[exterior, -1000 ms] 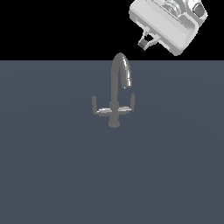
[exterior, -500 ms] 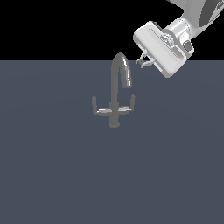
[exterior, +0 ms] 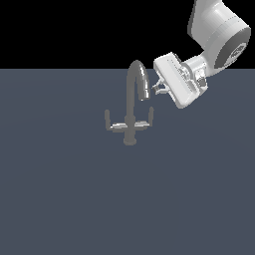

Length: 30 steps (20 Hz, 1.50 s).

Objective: Turn on the faucet by rotating a designated handle.

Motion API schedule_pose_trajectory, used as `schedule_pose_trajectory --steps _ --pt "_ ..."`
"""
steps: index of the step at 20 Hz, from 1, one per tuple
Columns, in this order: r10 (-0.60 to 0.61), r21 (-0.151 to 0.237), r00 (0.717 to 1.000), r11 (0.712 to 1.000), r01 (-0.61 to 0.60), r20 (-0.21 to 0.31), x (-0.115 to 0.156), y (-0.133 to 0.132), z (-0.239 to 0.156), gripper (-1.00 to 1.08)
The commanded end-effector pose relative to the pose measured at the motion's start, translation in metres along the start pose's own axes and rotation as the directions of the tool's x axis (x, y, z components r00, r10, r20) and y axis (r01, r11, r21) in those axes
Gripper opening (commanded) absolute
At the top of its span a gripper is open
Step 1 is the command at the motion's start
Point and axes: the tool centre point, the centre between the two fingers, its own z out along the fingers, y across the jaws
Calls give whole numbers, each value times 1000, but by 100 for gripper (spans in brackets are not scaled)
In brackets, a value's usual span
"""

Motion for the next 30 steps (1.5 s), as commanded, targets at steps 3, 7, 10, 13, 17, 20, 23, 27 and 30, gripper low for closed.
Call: schedule_pose_trajectory --steps 3,7,10,13,17,20,23,27,30 --pt "30 76 999 997 -33 45 26 9 11 -100" --pt "53 134 995 989 -63 81 47 17 21 -100" --pt "66 168 992 982 -83 104 59 21 28 -100" --pt "75 194 990 976 -98 122 69 24 34 -100" --pt "84 218 987 969 -113 139 78 27 40 -100" --pt "88 228 985 966 -120 146 82 28 42 -100" --pt "90 233 985 965 -123 150 84 29 44 -100" --pt "90 233 985 964 -124 150 84 29 44 -100" --pt "90 233 985 964 -124 150 83 30 44 -100"
